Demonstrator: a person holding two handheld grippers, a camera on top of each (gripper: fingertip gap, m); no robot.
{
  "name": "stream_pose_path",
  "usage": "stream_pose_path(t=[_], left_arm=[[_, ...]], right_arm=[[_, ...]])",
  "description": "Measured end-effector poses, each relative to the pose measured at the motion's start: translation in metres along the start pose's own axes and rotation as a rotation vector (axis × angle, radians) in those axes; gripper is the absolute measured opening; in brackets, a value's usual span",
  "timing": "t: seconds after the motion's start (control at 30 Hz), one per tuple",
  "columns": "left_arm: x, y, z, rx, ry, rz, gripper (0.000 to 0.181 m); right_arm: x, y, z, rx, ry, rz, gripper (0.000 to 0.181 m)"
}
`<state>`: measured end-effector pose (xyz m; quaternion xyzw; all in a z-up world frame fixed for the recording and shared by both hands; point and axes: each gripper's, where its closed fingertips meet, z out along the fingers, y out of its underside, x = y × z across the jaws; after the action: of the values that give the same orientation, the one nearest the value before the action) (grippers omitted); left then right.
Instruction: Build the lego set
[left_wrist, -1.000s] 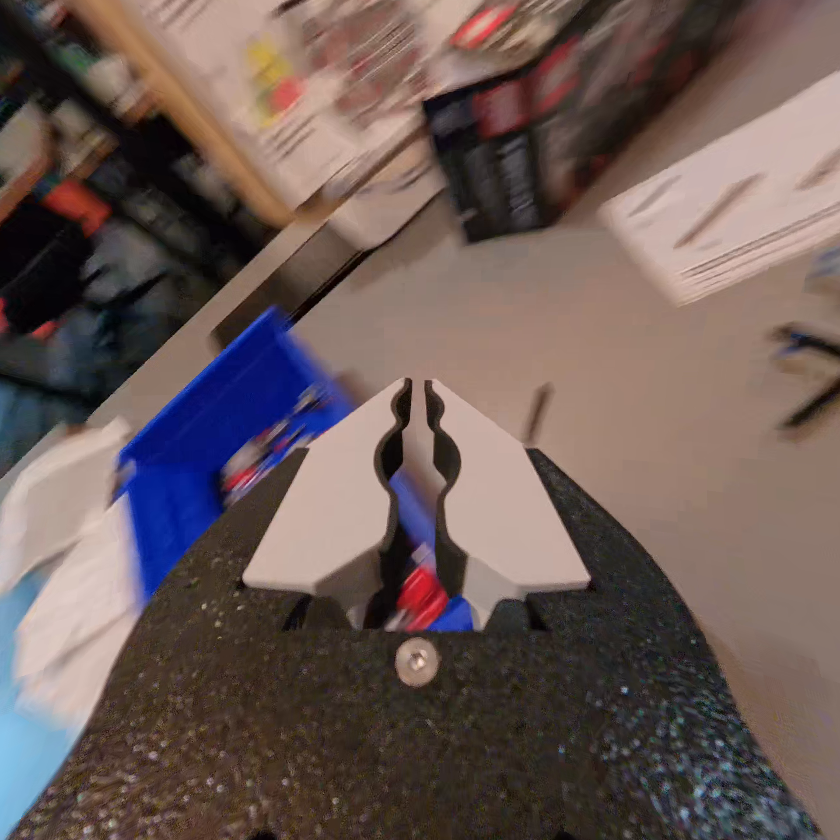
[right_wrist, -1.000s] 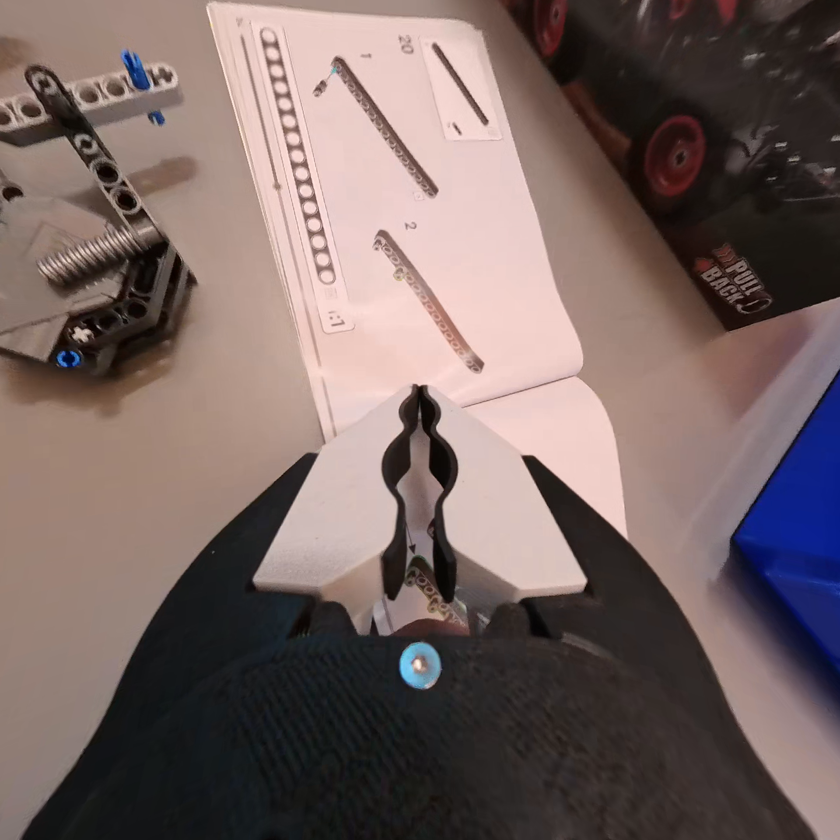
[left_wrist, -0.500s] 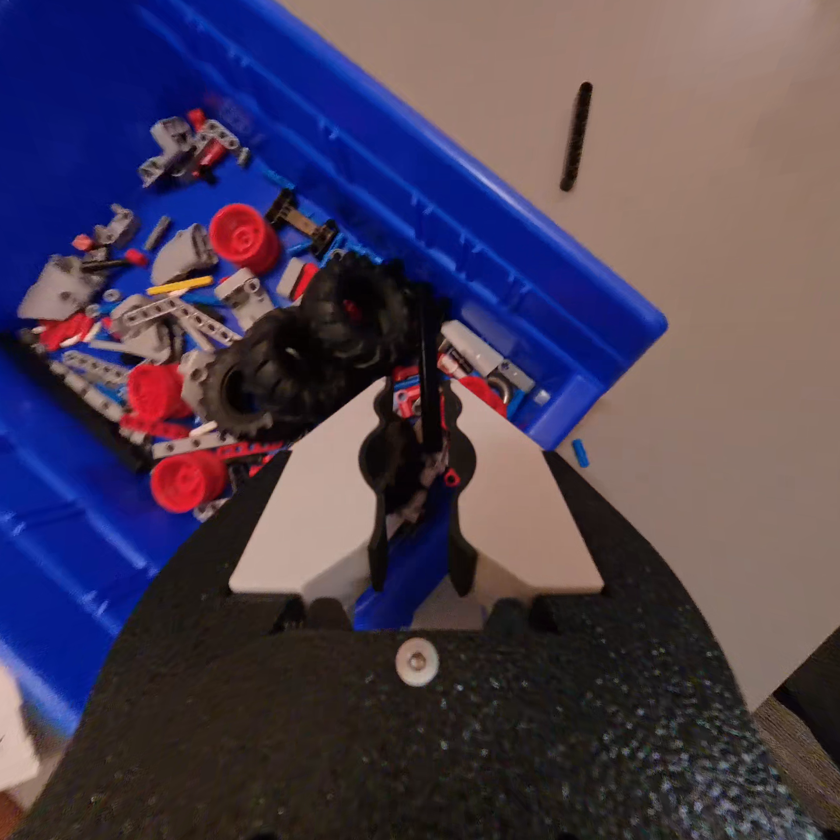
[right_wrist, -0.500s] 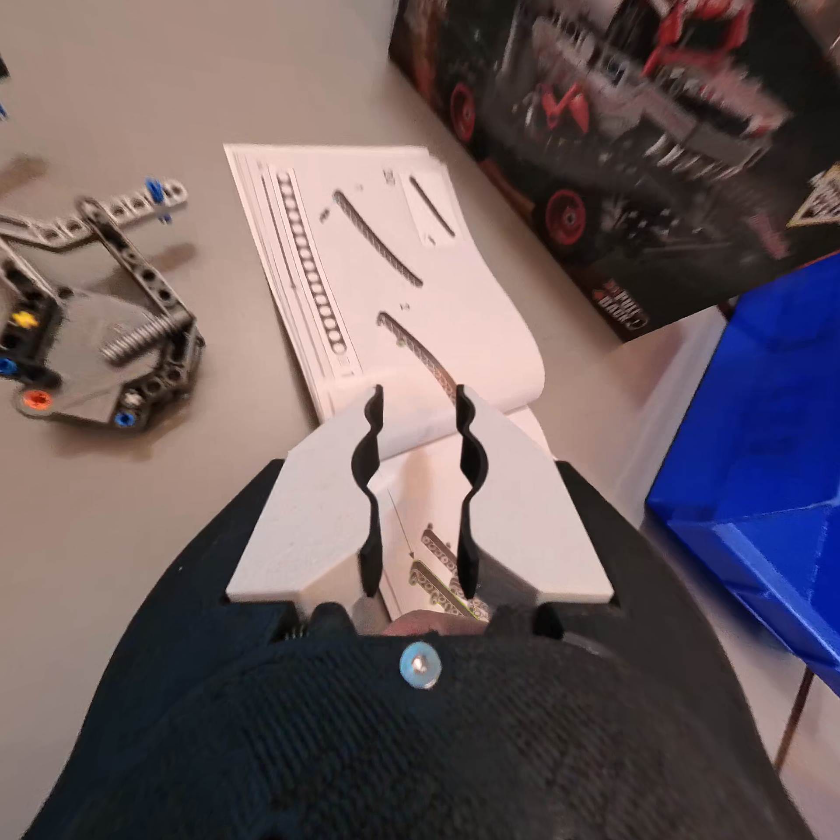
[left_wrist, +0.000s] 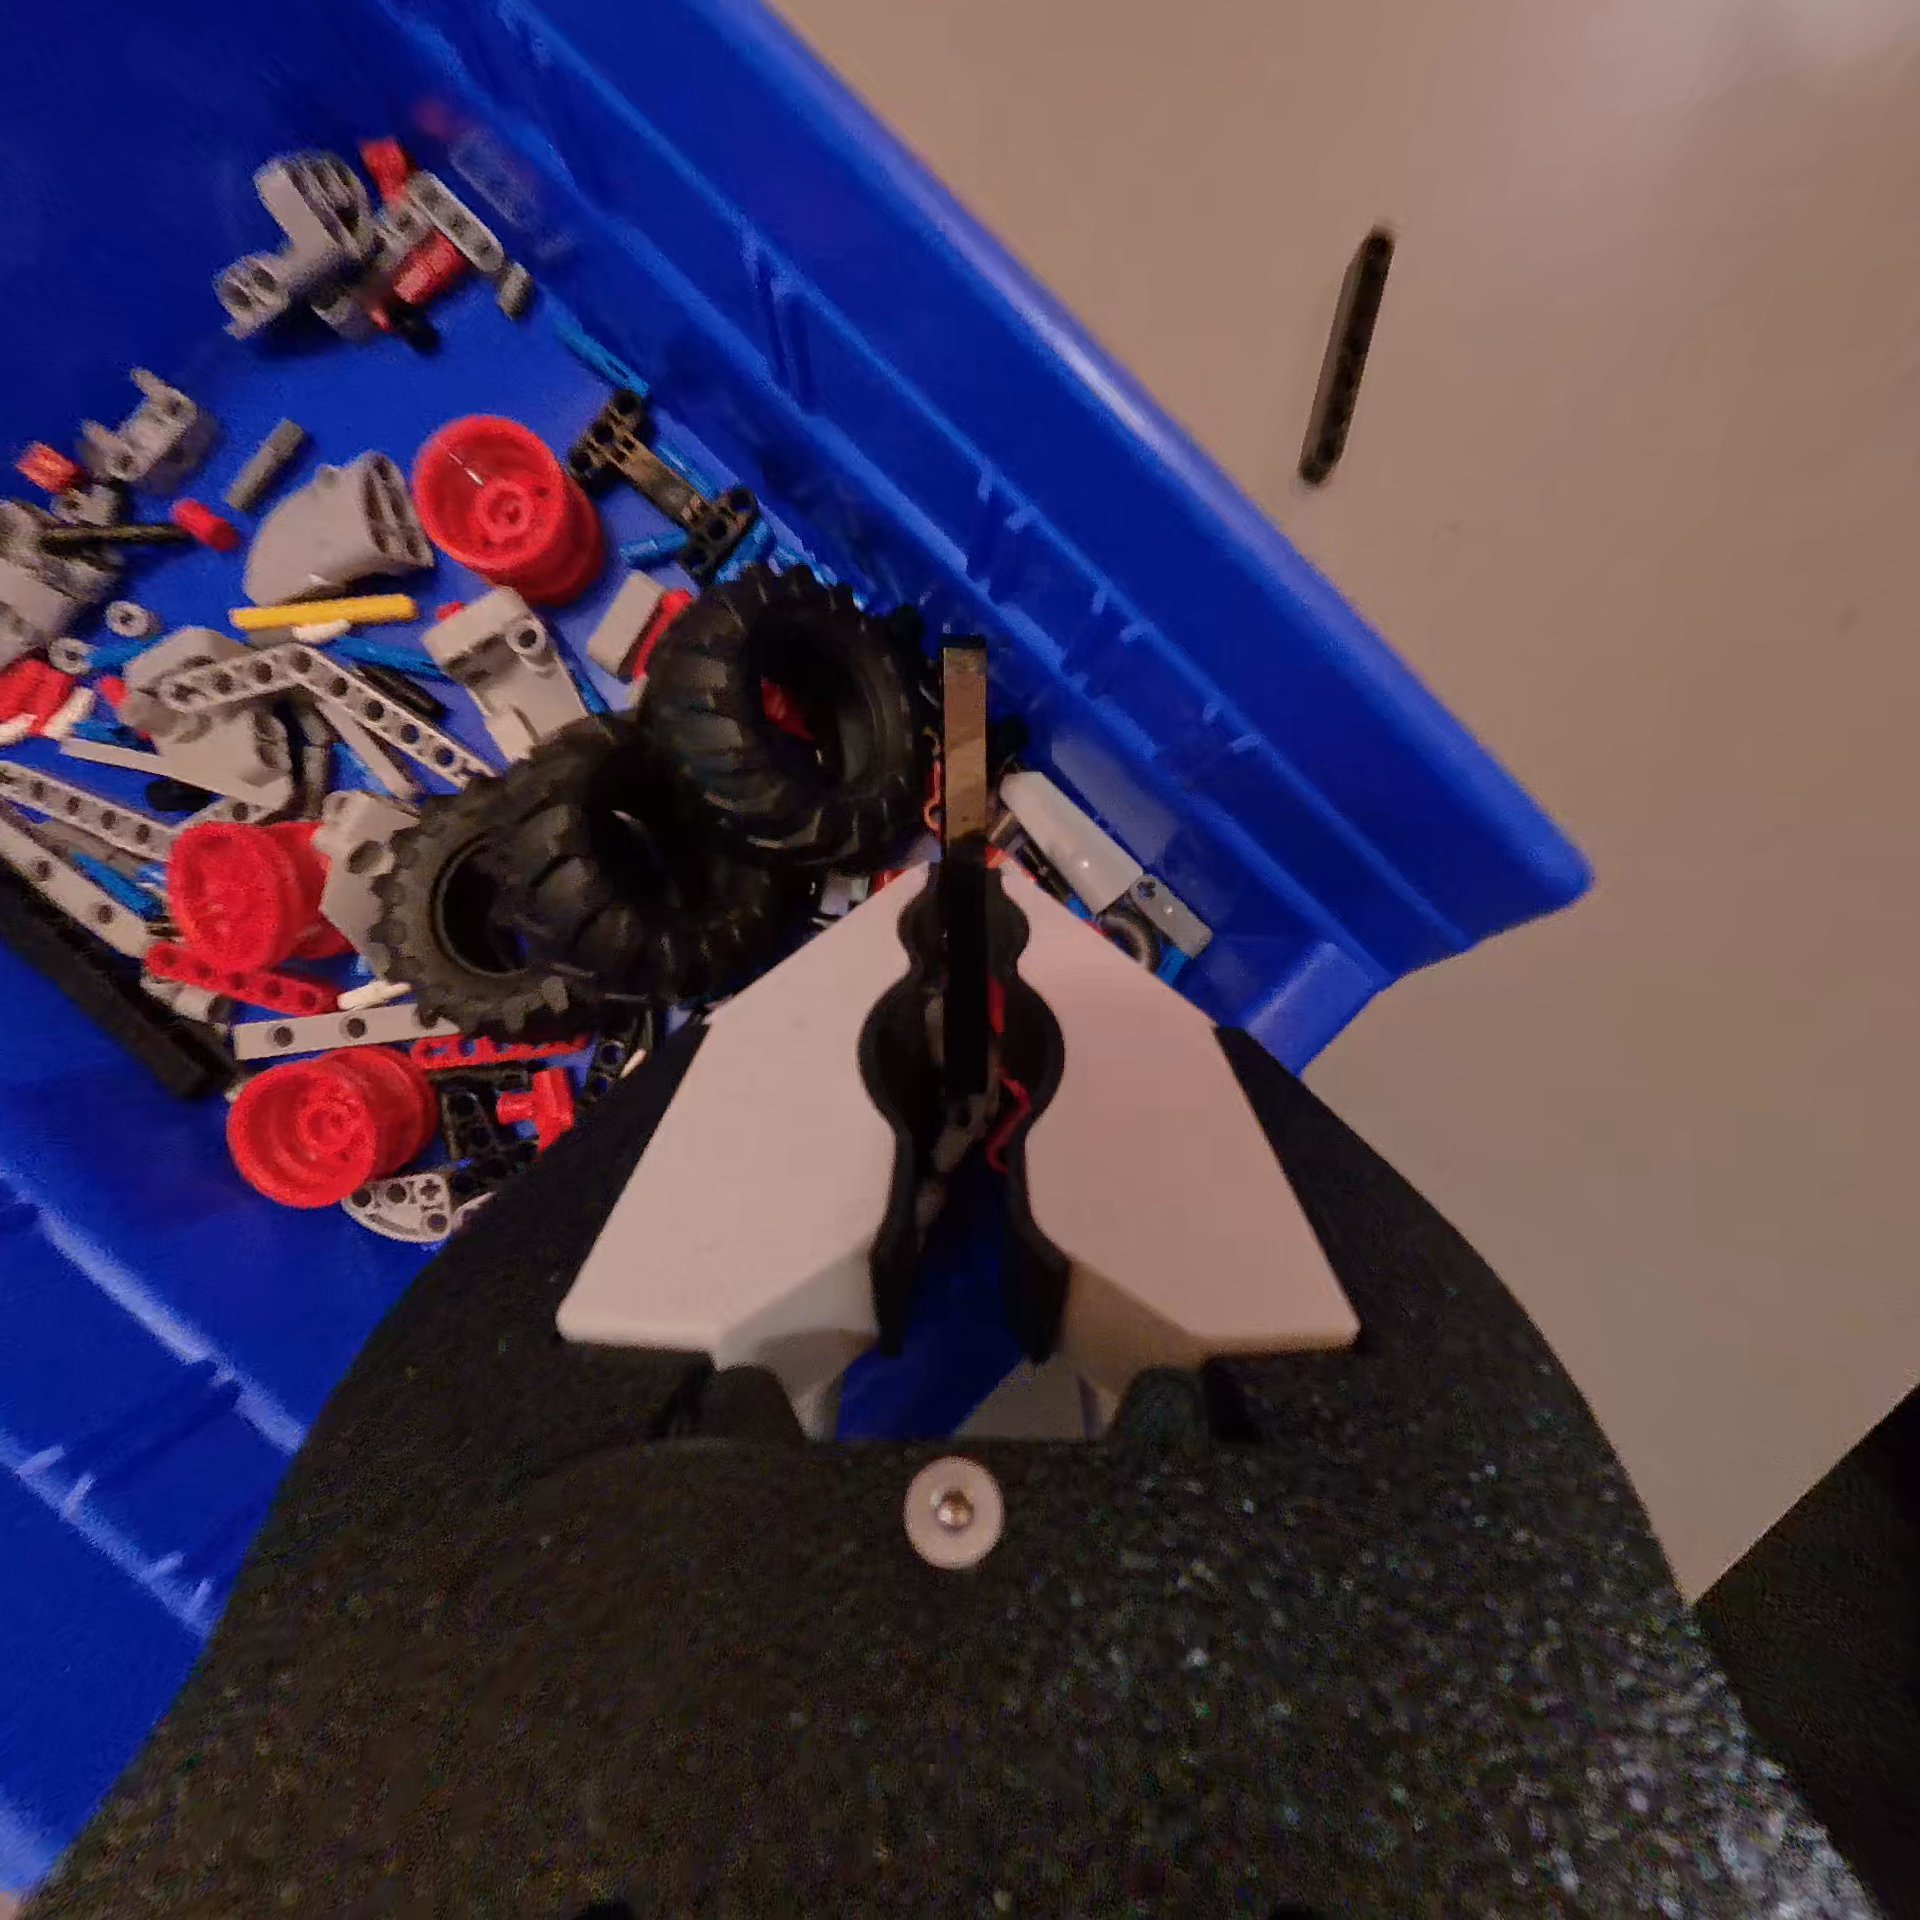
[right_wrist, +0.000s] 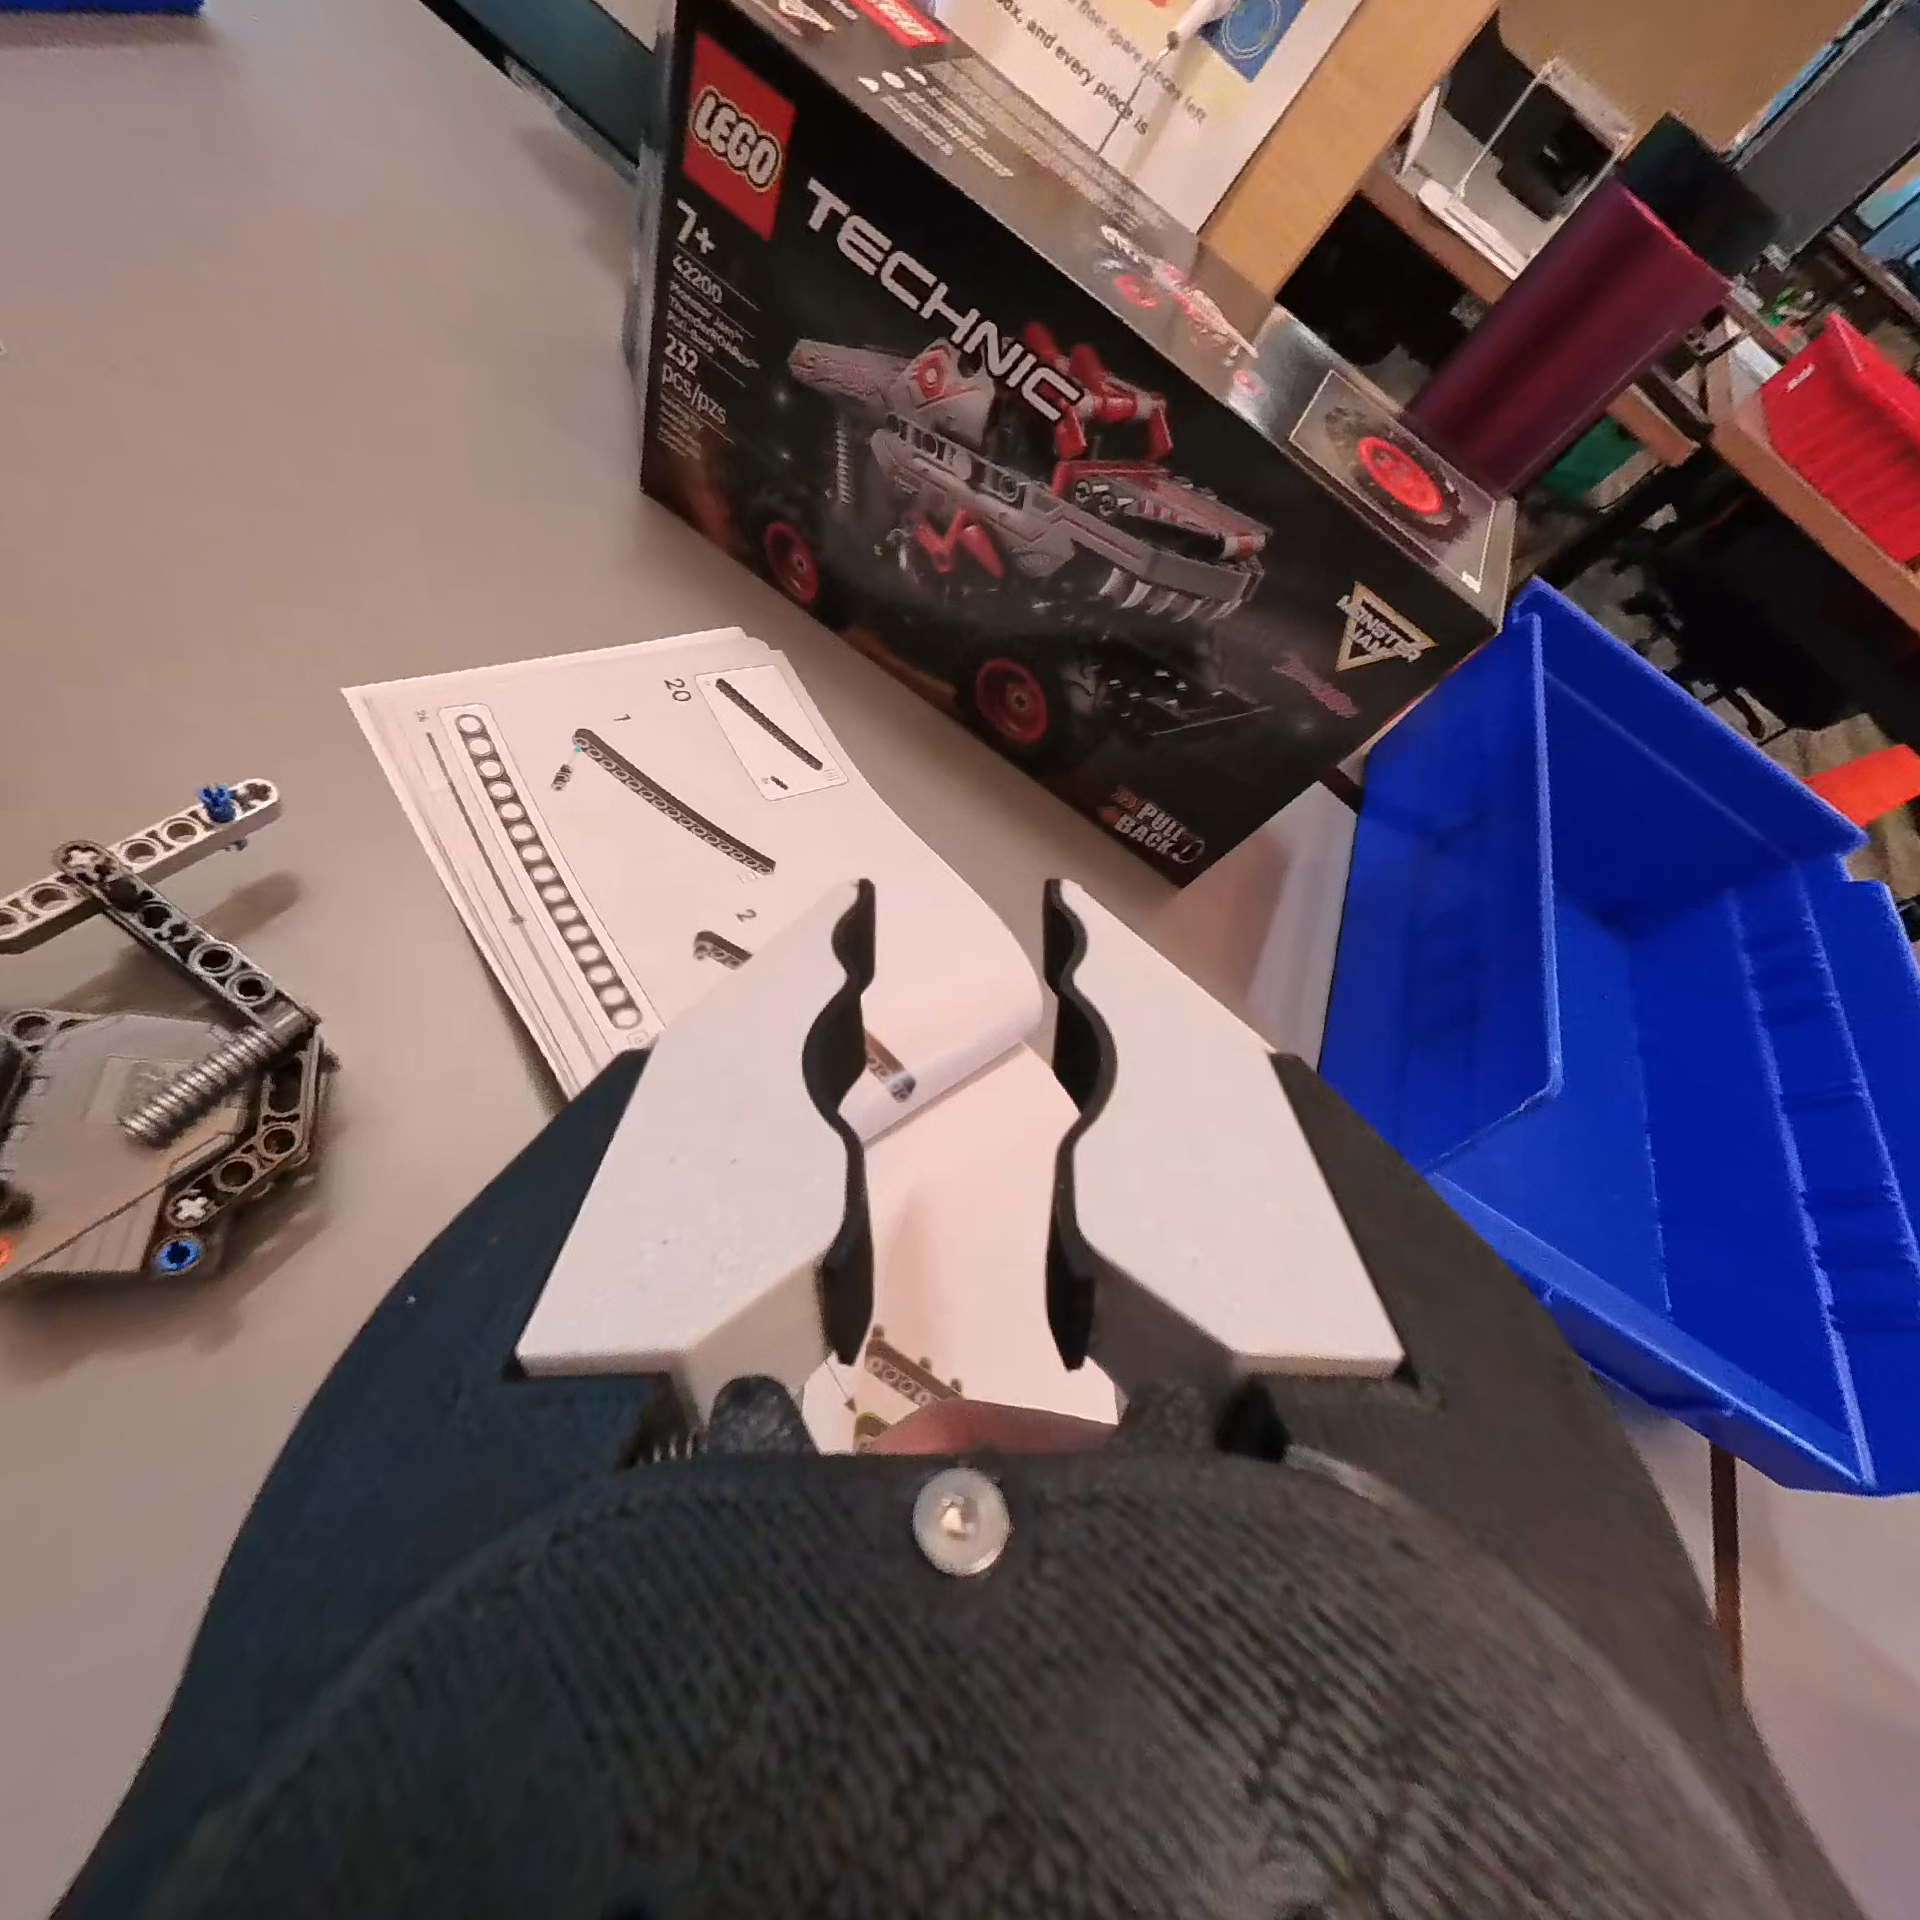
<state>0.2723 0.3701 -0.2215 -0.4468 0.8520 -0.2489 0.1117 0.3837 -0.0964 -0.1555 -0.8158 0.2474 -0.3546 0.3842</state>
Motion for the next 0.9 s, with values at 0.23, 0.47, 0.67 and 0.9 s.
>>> stream_pose_path(t=[0.23,0.47,0.67,0.9], left_arm=[[0.002,-0.051,-0.068,0.292,-0.170,-0.019,0.005],[0.100,-0.110,-0.069,0.456,-0.088,0.163,0.005],[0.159,-0.105,0.054,0.214,0.058,0.289,0.005],[0.168,-0.115,0.115,0.117,0.103,0.331,0.005]], right_arm=[[0.016,0.000,0.004,0.104,0.052,0.032,0.029],[0.053,-0.002,0.020,0.206,0.159,-0.023,0.026],[0.033,0.020,0.033,0.202,0.072,-0.201,0.026],[0.038,0.031,0.013,0.229,0.068,-0.228,0.025]])
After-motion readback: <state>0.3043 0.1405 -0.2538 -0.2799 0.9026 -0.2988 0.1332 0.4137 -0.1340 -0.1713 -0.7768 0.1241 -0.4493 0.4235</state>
